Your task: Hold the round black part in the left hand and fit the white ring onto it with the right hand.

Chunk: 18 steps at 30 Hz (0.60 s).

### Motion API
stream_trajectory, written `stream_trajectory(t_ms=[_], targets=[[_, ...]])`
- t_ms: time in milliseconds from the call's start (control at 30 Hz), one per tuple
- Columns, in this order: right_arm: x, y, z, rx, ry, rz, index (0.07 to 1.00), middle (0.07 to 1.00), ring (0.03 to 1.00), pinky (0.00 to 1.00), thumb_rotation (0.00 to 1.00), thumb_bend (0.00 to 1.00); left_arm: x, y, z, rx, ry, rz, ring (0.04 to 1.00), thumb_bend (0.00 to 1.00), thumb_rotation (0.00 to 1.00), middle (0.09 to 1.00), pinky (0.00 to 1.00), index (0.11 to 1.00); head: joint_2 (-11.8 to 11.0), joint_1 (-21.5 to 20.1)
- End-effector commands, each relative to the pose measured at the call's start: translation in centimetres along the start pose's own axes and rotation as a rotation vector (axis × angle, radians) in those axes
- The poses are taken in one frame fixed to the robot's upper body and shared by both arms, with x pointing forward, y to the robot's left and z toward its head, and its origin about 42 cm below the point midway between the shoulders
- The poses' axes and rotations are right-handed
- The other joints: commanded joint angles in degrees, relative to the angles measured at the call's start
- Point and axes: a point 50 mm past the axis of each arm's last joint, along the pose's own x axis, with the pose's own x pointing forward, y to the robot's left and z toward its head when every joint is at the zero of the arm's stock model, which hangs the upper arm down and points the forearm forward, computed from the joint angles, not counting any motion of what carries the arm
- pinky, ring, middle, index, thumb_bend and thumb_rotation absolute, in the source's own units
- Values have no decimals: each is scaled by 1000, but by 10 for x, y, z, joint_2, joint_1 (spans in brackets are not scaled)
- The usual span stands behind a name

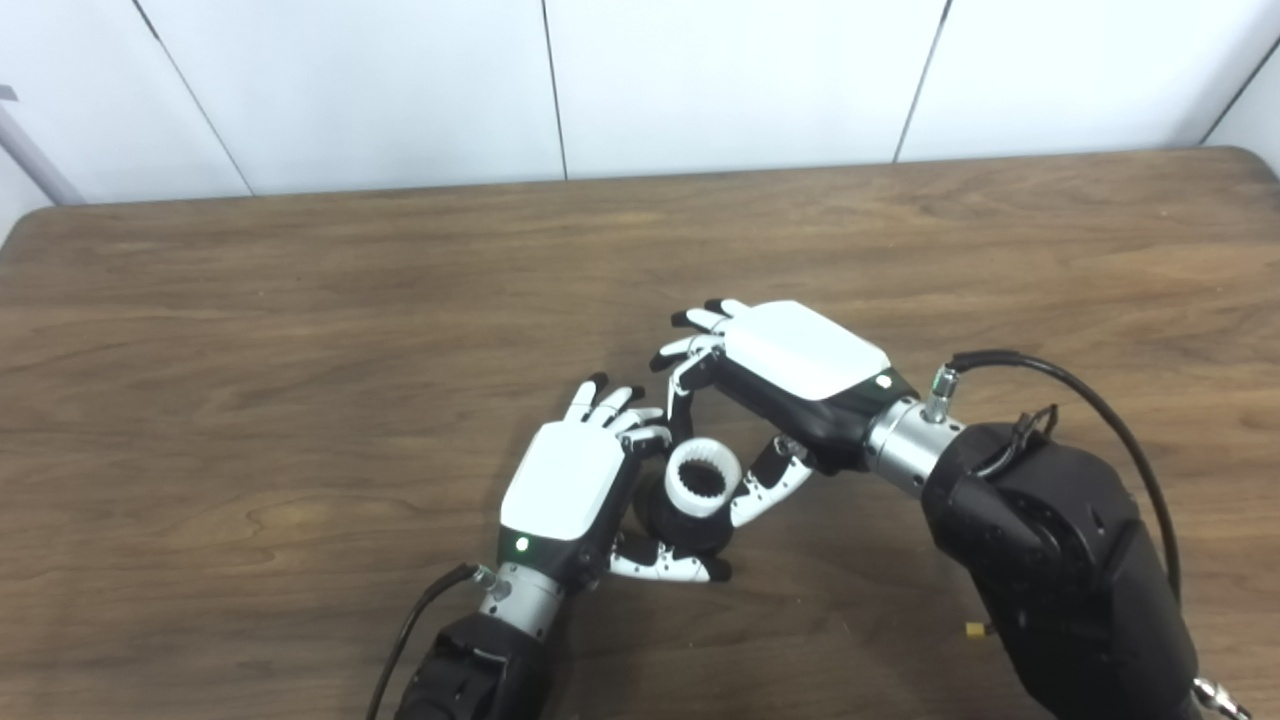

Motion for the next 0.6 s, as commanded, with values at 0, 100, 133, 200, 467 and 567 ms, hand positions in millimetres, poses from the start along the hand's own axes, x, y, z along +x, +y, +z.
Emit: stream_trajectory(t_ms=[0, 100, 133, 200, 467, 567], targets=[[0, -7, 2, -33, -17, -47, 485, 841, 970, 1000, 134, 522, -2, -2, -1, 25, 13, -23, 904, 521, 51, 786, 1000, 485, 1, 1], [0, -5, 1, -27, -17, -42, 484, 840, 969, 1000, 134, 522, -1, -2, -1, 26, 11, -20, 903, 521, 51, 785, 1000, 485, 1, 0], [0, -5, 1, -27, -17, -40, 484, 842, 969, 1000, 134, 522, -1, -2, -1, 26, 11, -21, 903, 521, 51, 786, 1000, 485, 1, 0], [1, -4, 1, -27, -18, -38, 485, 843, 969, 1000, 134, 522, -1, -3, -1, 25, 11, -20, 903, 521, 51, 786, 1000, 485, 0, -1], [4, 2, 1, -16, -23, -32, 484, 835, 955, 1000, 134, 522, 1, -3, -1, 19, 13, -21, 906, 521, 51, 786, 1000, 485, -2, -5], [5, 4, 0, -11, -25, -33, 484, 834, 955, 1000, 133, 522, 2, -4, 0, 19, 14, -21, 906, 521, 51, 787, 1000, 485, -3, -6]])
